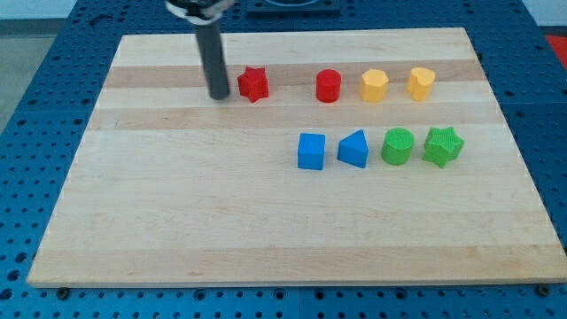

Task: Move the red star towards the red circle

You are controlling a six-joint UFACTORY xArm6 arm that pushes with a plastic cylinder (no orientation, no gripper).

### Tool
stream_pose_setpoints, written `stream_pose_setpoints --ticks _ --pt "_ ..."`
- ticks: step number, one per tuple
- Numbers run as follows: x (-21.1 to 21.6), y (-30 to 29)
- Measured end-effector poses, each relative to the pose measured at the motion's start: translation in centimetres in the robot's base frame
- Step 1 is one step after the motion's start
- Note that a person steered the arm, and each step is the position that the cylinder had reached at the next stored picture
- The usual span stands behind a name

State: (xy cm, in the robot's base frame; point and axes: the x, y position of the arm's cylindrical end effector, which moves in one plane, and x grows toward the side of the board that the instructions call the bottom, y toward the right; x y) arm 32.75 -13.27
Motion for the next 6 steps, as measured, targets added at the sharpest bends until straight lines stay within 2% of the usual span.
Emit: stream_pose_setpoints --ticks 2,6 --pt "-2.1 3.9" --pt "-2.0 7.0"
